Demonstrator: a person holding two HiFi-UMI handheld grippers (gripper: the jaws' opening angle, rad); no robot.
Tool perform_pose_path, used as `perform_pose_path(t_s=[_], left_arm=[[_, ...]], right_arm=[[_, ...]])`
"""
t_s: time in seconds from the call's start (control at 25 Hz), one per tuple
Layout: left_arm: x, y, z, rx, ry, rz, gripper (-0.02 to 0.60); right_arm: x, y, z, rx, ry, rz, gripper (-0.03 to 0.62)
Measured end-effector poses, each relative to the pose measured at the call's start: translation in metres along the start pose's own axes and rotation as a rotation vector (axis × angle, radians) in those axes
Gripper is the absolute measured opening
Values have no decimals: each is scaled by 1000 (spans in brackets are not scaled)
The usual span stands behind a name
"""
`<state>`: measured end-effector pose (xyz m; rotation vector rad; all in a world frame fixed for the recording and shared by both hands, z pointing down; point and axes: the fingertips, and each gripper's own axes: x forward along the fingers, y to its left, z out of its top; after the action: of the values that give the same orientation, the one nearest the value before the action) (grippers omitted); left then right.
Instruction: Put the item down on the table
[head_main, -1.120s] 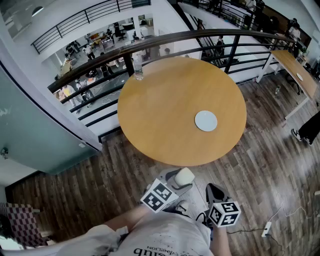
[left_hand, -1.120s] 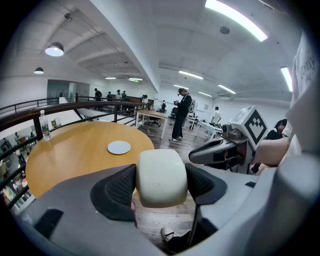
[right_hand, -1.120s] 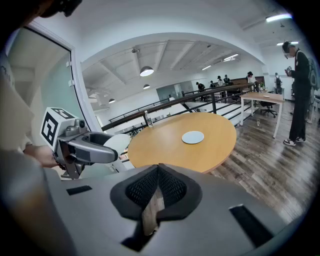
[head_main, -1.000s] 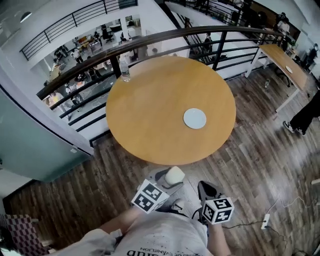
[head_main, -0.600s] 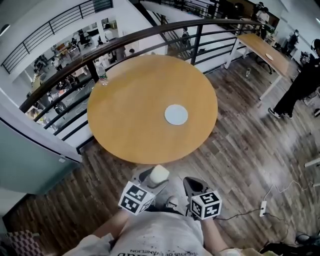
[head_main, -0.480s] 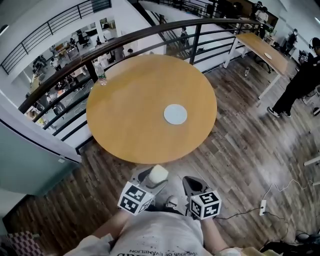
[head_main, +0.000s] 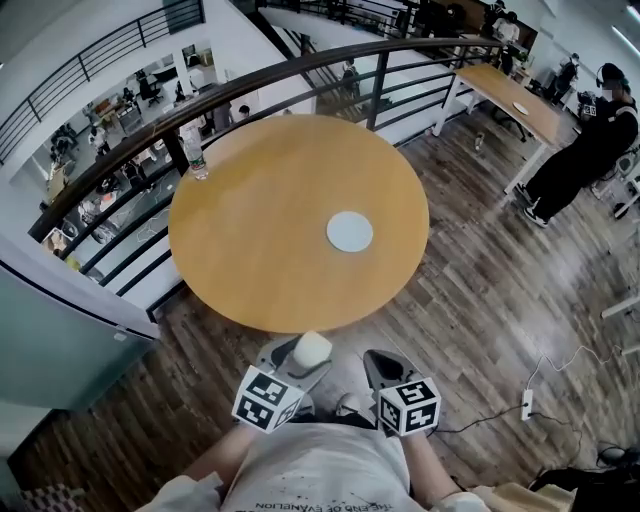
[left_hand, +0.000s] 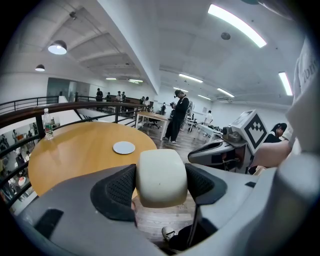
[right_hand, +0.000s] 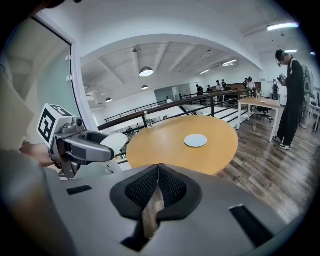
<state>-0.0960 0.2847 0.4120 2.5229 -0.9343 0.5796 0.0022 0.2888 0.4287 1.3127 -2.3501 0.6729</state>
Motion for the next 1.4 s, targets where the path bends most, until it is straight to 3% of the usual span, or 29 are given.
perform_pose_path(t_s=[0.2, 0.64, 1.4], left_arm=[[-13, 6, 2, 35, -5, -22, 324], [24, 43, 6, -6, 9, -57, 324], [173, 119, 112, -64, 27, 15, 324]], right_arm=[[3, 12, 6, 13, -25, -21, 25], [42, -18, 6, 59, -3, -46, 25], [133, -164, 114, 4, 33, 35, 26]])
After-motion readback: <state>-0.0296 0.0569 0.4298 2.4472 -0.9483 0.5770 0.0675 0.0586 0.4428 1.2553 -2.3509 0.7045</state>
